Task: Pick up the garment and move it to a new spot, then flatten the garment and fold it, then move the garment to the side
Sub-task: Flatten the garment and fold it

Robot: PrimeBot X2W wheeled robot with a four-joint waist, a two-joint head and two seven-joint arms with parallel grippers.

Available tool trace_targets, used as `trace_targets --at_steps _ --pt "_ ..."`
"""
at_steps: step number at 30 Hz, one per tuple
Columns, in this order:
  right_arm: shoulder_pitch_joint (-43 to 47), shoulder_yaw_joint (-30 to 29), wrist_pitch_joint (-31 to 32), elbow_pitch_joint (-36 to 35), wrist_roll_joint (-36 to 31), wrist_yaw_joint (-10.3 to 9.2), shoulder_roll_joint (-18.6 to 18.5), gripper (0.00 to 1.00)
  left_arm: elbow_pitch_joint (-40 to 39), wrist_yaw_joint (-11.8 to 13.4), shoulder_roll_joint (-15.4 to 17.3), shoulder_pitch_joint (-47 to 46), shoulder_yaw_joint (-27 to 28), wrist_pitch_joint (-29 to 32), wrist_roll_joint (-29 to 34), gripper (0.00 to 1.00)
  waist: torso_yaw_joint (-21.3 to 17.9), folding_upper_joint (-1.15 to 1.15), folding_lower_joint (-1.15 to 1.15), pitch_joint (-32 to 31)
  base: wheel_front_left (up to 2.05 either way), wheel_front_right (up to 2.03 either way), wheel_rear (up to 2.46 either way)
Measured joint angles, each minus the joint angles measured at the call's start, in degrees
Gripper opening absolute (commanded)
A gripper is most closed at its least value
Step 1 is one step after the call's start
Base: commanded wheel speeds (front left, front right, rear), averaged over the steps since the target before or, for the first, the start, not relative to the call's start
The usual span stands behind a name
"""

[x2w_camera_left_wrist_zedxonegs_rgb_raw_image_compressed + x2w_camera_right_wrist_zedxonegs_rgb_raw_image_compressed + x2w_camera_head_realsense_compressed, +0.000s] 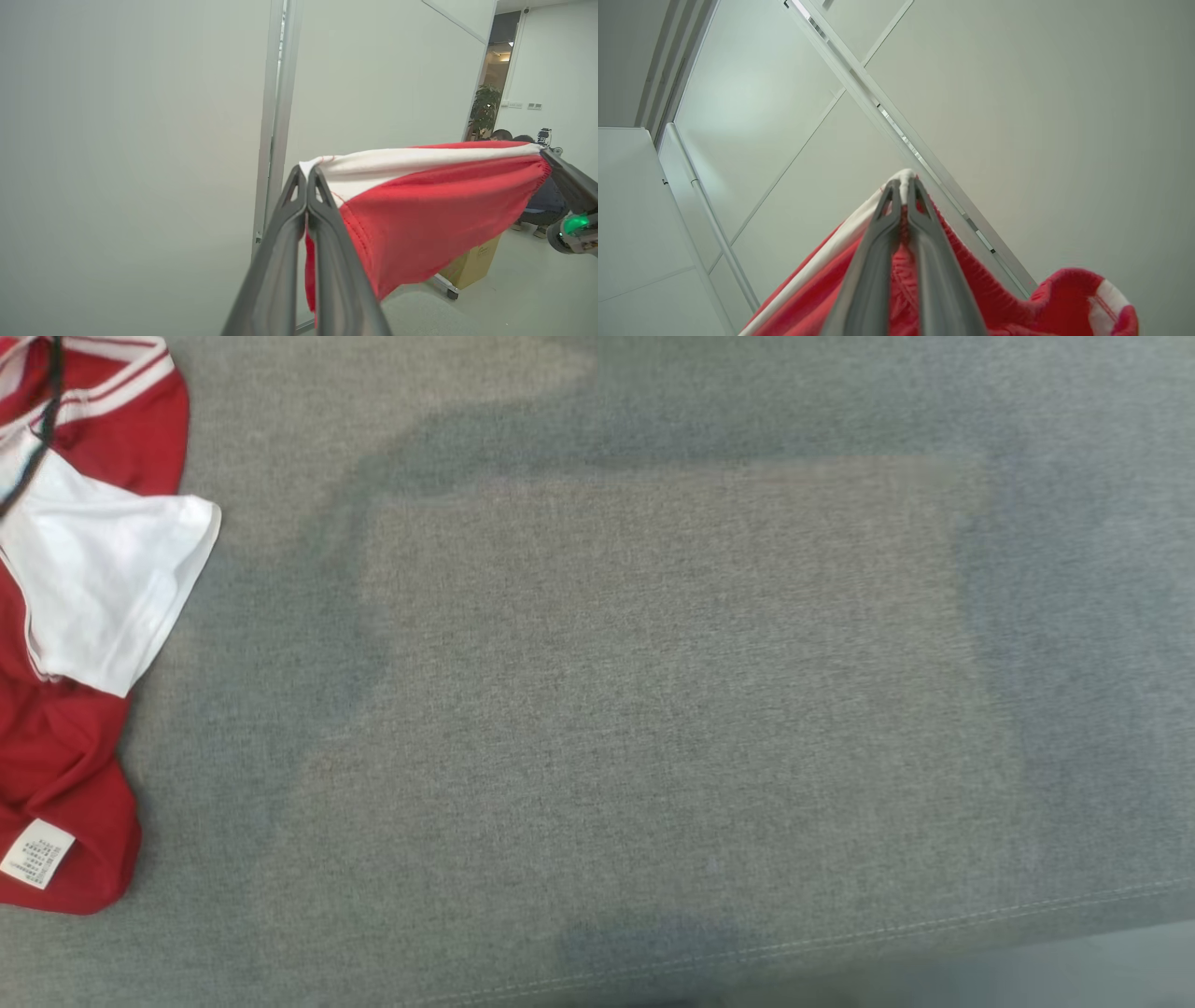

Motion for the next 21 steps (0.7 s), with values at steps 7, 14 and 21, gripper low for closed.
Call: trace_targets --at_steps 7,14,21 --pt "17.1 11.9 0.9 3.2 -4.3 2.61 3.7 0.0 1.2 -9.7 -2.4 20.2 -5.5 -12.2 1.3 0.0 0.4 0.0 0.01 2.3 0.0 0.0 0.0" --pt "43.2 18.8 2.1 6.6 0.2 5.34 0.8 0.0 4.8 -9.5 0.7 48.1 -5.6 -17.9 -1.3 0.0 -0.2 0.0 0.01 -1.0 0.0 0.0 0.0" --pt "48.5 17.4 2.2 6.0 3.1 7.8 -2.8 0.0 6.2 -10.1 0.7 58.6 -6.8 -18.2 -5.1 0.0 -0.9 0.0 0.0 -5.0 0.0 0.0 0.0"
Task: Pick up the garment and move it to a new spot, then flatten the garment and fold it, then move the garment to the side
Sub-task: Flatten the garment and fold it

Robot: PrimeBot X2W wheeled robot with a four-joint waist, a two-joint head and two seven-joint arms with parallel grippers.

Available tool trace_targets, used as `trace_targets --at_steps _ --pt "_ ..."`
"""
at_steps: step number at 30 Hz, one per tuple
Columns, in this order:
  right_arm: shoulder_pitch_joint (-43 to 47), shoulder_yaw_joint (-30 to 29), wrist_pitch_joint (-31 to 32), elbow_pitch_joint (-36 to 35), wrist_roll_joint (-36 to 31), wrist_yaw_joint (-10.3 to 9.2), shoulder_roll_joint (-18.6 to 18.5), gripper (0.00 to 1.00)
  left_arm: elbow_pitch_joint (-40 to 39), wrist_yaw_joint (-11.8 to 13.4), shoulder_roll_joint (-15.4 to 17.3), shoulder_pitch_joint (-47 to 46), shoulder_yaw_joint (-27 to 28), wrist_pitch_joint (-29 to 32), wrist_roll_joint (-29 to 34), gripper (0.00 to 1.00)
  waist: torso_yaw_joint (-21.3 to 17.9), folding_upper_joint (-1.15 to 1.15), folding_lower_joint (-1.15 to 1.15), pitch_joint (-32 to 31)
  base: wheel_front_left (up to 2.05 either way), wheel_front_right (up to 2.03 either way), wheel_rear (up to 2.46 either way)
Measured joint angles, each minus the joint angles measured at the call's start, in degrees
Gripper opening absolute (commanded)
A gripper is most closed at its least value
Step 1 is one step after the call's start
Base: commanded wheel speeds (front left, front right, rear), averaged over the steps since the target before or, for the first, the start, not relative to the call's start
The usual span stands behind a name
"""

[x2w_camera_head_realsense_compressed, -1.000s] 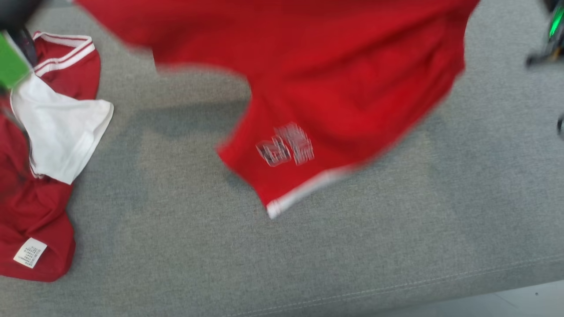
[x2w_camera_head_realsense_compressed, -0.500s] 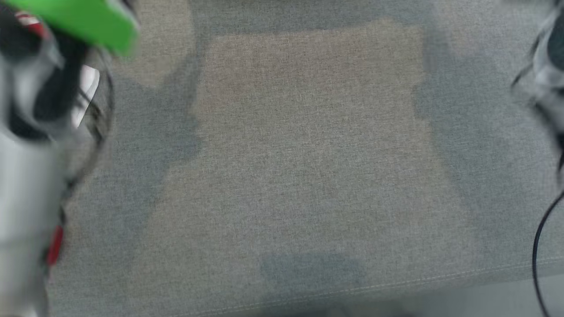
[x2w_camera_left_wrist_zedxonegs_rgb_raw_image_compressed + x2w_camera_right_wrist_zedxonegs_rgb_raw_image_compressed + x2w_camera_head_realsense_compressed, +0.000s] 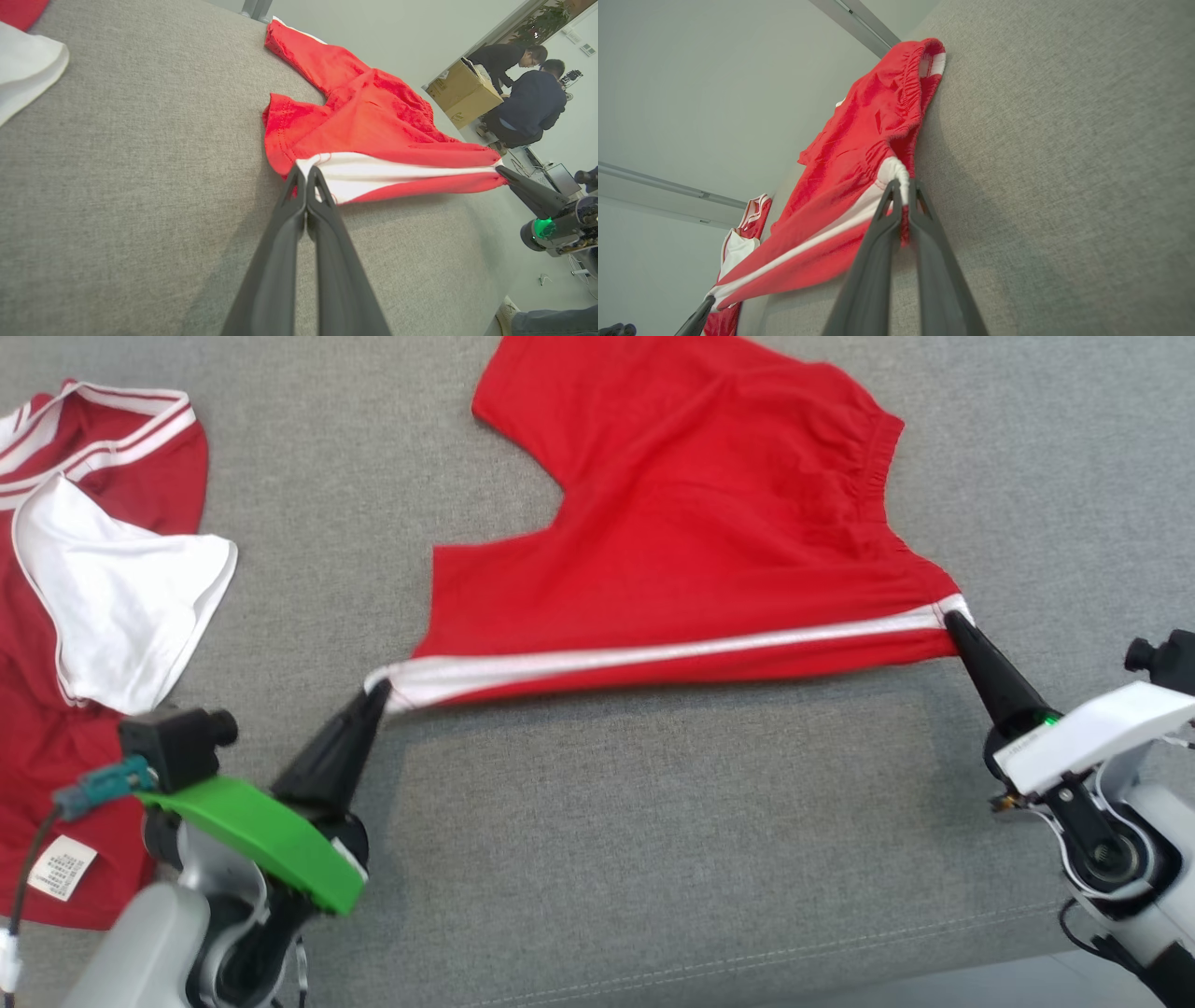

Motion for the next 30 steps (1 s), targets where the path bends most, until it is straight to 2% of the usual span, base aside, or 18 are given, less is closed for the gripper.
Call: trace_targets --at_steps 4,5,9,14,20,30 --pt "3.7 0.9 2.3 -0.4 0.5 1.29 -4.2 0.0 -1.1 -0.9 3.1 4.3 -4.1 5.3 -2.2 0.0 -0.1 0.0 0.0 -1.8 0.0 0.0 0.0" --pt "3.7 0.9 2.3 -0.4 0.5 1.29 -4.2 0.0 -1.1 -0.9 3.1 4.3 -4.1 5.3 -2.2 0.0 -0.1 0.0 0.0 -1.8 0.0 0.0 0.0" --pt "9.3 2.3 5.5 -1.3 1.9 1.83 -8.2 0.0 -4.4 -1.0 6.1 7.7 -4.7 8.8 -4.3 0.0 0.4 0.0 0.0 -3.3 0.0 0.0 0.0" --pt "16.0 2.9 9.3 -5.1 8.2 3.44 -11.9 0.0 -10.6 -1.0 9.1 11.7 -4.6 13.3 -9.9 0.0 1.9 0.0 0.0 -4.0 0.0 0.0 0.0" --pt "17.4 2.1 10.5 -11.7 12.0 5.34 -11.4 0.0 -17.1 -0.9 13.8 13.0 1.8 12.5 -10.2 0.0 1.9 0.0 0.0 -2.7 0.0 0.0 0.0" --pt "11.5 -3.1 10.2 -19.0 15.4 6.12 -10.0 0.0 -26.0 -0.4 19.6 0.1 1.5 24.1 -12.9 0.0 -1.1 0.0 0.0 0.7 0.0 0.0 0.0"
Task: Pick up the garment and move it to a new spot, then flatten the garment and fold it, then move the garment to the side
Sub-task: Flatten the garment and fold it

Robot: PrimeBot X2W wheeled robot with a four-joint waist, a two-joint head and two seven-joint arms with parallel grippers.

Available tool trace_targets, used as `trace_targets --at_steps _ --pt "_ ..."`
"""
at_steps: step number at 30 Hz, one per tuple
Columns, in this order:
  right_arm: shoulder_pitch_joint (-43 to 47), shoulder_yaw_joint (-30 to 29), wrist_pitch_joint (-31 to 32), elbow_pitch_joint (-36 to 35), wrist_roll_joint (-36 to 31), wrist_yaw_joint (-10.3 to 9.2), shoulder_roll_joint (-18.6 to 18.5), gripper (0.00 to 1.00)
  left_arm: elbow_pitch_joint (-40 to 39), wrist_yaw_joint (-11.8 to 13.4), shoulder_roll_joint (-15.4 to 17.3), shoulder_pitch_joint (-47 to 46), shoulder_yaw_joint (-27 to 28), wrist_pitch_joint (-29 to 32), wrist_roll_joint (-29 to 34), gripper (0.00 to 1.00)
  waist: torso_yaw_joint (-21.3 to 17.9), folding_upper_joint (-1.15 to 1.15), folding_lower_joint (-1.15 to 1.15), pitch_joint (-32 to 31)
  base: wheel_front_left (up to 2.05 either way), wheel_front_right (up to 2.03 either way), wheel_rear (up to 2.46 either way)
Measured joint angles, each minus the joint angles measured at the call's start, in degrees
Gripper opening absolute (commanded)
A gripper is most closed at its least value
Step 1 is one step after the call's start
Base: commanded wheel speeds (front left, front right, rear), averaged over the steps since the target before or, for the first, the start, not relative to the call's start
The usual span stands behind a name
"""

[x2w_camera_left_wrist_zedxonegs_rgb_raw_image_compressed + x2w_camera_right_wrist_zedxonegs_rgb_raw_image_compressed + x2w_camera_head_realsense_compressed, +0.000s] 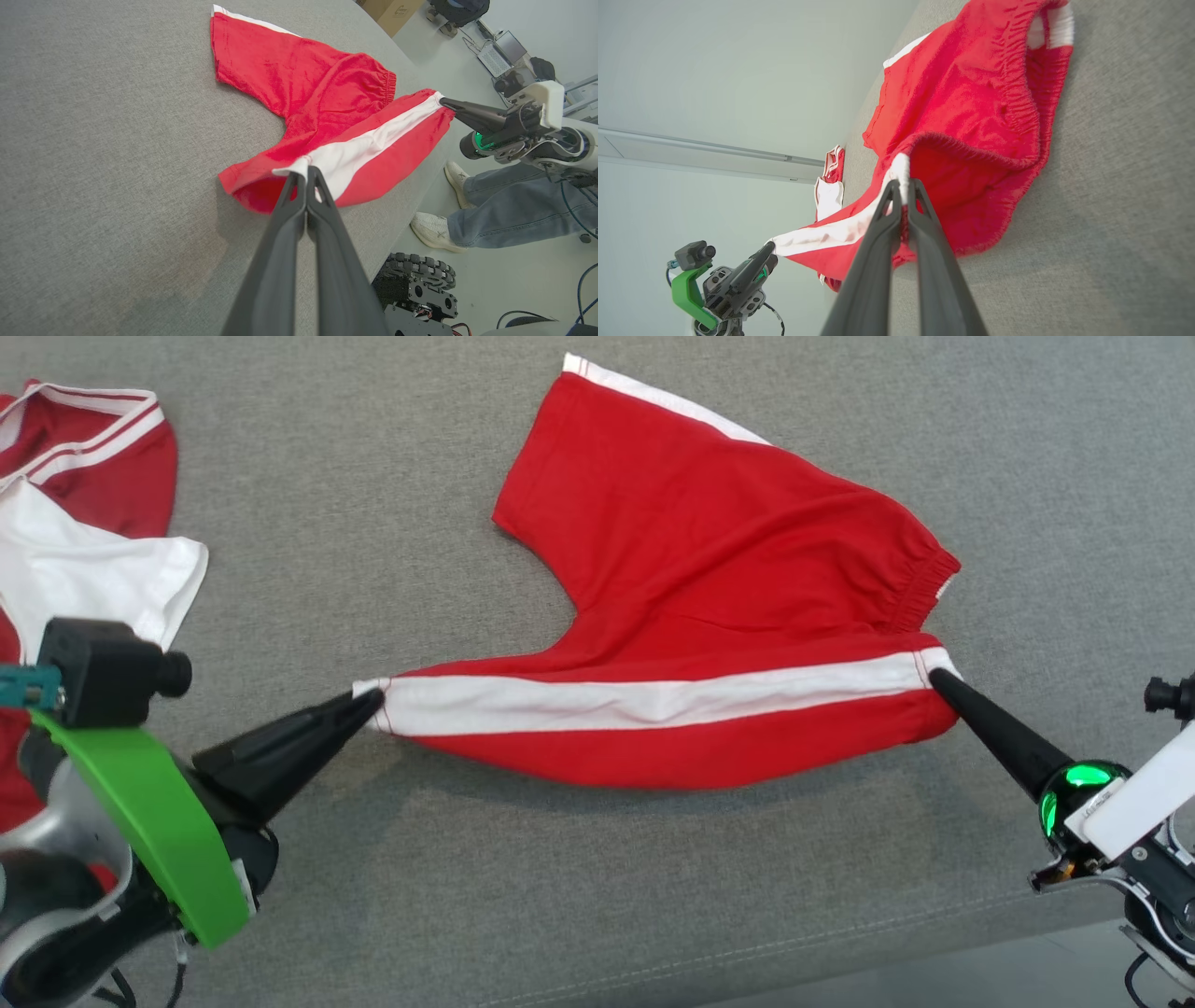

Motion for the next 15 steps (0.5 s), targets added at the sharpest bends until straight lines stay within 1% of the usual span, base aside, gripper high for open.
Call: trace_targets --at_steps 4,6,12,15 --pt "-2.9 -1.0 0.4 0.0 0.4 0.16 0.4 0.0 -0.3 1.7 1.4 -8.3 -0.1 5.3 -0.3 0.0 -1.9 0.0 0.0 1.9 0.0 0.0 0.0" --pt "-4.3 -1.1 0.7 0.5 0.7 0.16 1.2 0.0 -0.1 2.7 1.6 -12.9 -0.2 7.8 -0.5 0.0 -2.9 0.0 0.0 2.9 0.0 0.0 0.0" --pt "-9.0 -1.6 0.3 3.4 0.8 0.15 5.3 0.0 2.7 4.8 1.3 -24.8 -3.0 15.0 -0.2 0.0 -6.2 0.0 0.0 6.4 0.0 0.0 0.0" --pt "-11.8 -2.0 -0.2 4.8 0.8 -0.12 7.7 0.0 5.3 5.8 0.0 -30.1 -3.6 17.2 0.7 0.0 -7.8 0.0 0.0 8.1 0.0 0.0 0.0"
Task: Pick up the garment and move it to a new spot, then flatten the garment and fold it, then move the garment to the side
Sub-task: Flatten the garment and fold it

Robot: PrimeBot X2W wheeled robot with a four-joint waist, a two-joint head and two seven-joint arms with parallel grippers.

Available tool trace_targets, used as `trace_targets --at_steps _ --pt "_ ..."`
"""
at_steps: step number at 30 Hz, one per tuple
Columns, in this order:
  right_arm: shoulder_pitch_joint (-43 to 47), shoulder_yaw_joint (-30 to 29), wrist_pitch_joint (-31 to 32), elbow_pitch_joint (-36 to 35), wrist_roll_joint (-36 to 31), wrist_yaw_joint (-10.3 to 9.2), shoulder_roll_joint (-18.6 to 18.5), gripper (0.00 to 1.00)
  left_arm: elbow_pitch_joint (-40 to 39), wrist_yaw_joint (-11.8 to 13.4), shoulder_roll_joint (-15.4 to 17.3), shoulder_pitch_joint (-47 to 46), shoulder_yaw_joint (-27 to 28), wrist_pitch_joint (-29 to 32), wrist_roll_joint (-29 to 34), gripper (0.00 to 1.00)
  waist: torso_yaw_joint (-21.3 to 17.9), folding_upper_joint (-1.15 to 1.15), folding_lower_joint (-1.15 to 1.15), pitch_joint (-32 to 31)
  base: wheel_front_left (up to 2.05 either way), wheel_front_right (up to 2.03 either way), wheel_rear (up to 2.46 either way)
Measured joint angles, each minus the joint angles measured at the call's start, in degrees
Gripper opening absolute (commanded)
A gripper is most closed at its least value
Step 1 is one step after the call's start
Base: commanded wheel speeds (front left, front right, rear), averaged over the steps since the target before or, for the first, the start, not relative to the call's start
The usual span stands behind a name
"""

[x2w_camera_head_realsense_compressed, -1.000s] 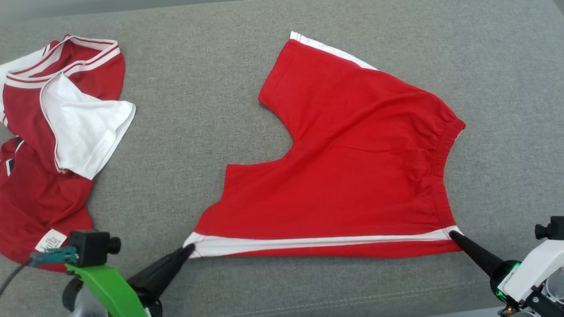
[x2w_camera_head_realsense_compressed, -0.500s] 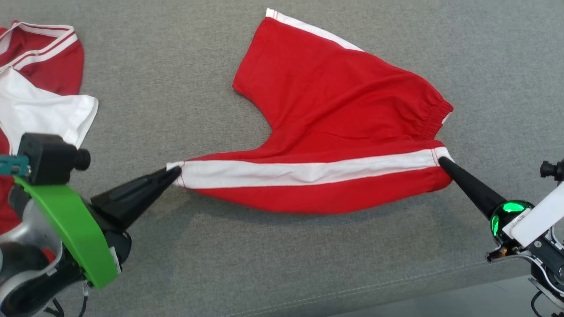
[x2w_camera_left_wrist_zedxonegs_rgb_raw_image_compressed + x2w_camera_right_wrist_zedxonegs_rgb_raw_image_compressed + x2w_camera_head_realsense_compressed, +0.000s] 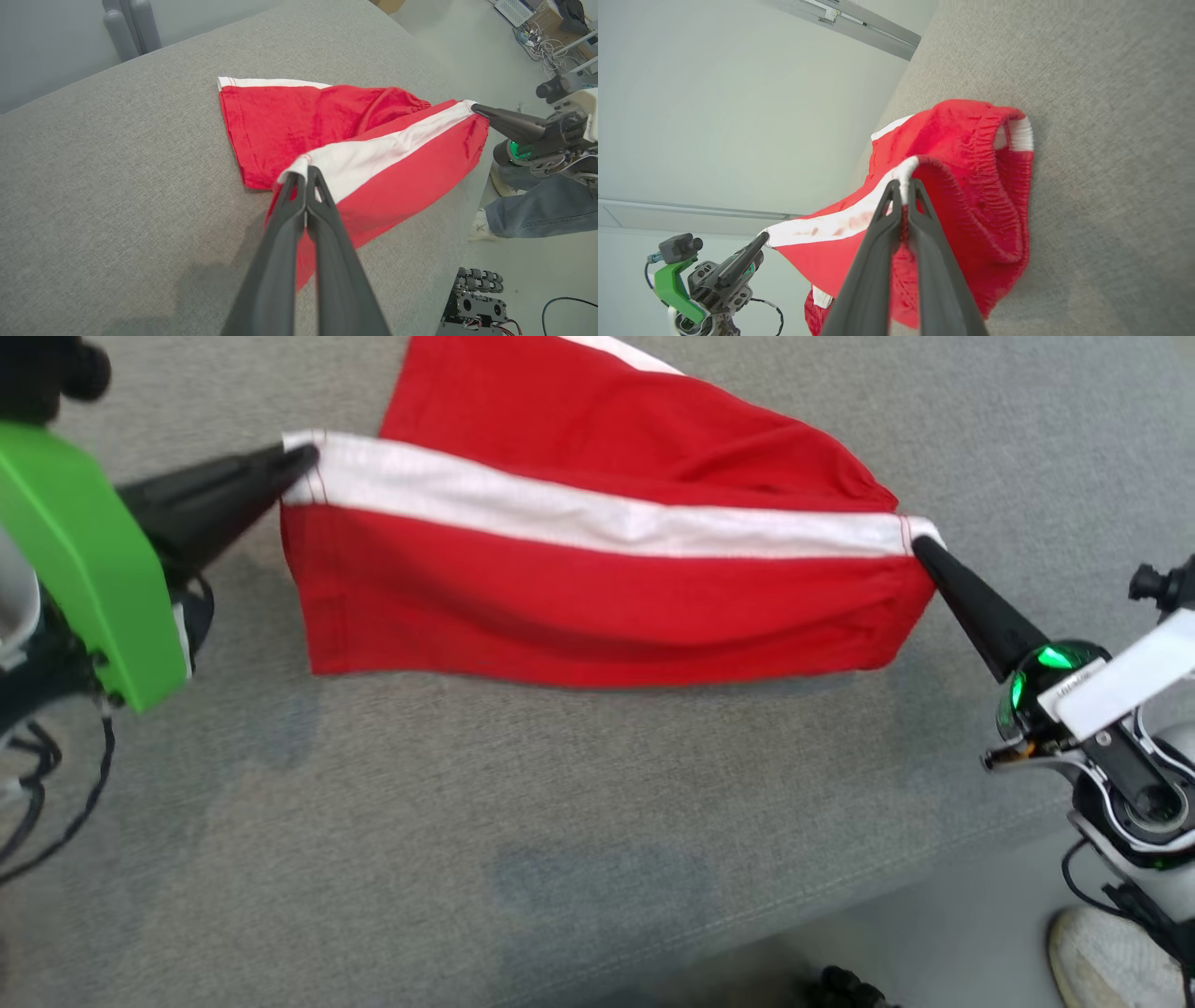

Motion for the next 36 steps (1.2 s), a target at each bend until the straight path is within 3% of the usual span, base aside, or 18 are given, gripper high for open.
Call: trace_targets --at_steps 12,26,36 --pt "-6.7 -0.2 -2.0 6.5 0.0 -0.26 6.9 0.0 12.6 0.9 -6.0 -13.6 -3.0 1.8 6.6 0.0 -6.4 0.0 0.0 5.5 0.0 0.0 0.0" --pt "-10.7 4.0 -2.7 9.2 -3.5 0.3 13.2 0.0 23.7 -1.5 -9.4 -21.8 -4.4 -2.2 13.2 0.0 -10.9 0.0 0.0 6.6 0.0 0.0 0.0" --pt "-12.2 3.2 -4.7 11.7 -4.9 0.33 15.1 0.0 29.6 -3.7 -11.5 -24.5 -6.5 -4.7 16.1 0.0 -11.8 0.0 0.0 6.8 0.0 0.0 0.0"
